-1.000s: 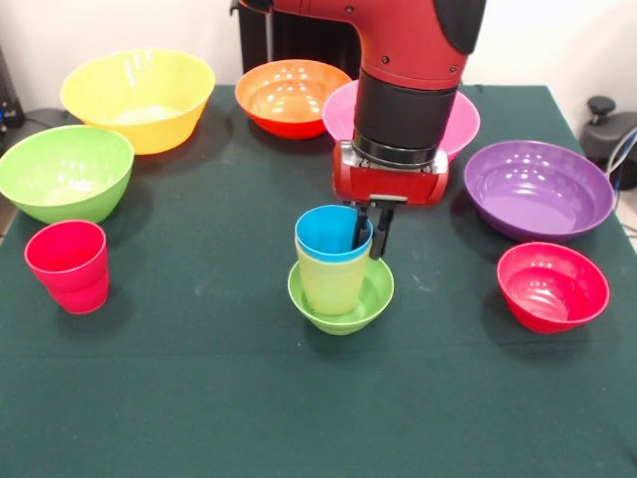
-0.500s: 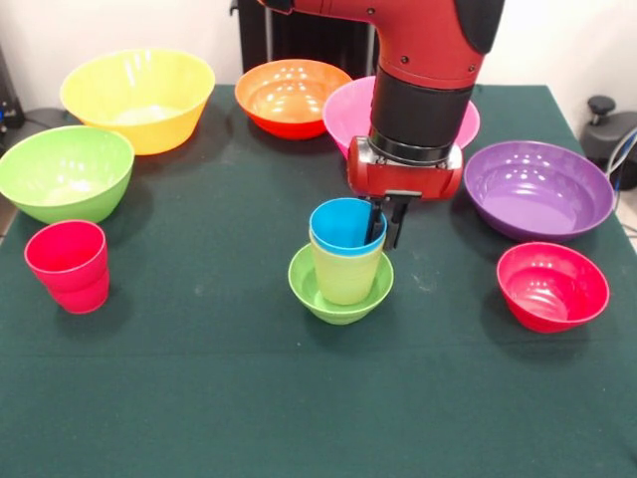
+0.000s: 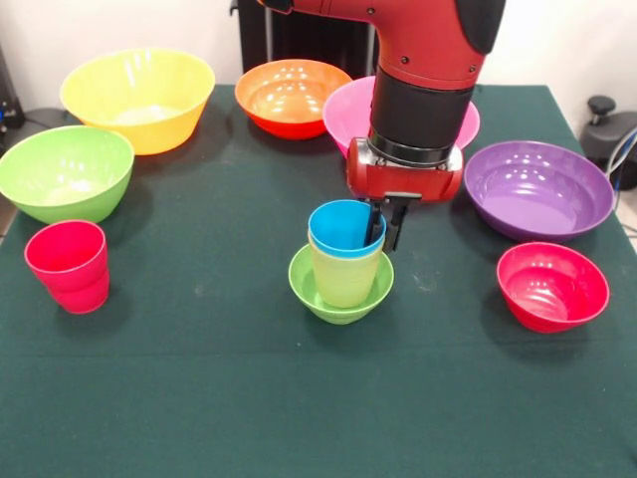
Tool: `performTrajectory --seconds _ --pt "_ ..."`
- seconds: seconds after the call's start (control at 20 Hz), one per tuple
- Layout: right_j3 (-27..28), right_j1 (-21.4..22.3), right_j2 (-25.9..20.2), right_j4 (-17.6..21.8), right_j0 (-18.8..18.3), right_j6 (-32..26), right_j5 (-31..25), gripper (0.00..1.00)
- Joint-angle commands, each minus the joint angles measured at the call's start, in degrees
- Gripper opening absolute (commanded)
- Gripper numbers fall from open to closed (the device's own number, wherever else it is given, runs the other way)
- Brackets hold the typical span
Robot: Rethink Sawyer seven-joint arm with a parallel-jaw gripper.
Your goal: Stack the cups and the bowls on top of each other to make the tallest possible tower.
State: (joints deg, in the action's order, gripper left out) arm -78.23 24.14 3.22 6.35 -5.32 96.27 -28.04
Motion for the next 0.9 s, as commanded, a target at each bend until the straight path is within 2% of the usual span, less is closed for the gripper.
performTrajectory --seconds 0.05,0.9 --pt "3.04 -2.42 -1.47 1.04 1.82 3.92 -8.39 0.0" --pt "3.6 -3.01 -1.81 1.08 1.42 3.26 -13.33 0.0"
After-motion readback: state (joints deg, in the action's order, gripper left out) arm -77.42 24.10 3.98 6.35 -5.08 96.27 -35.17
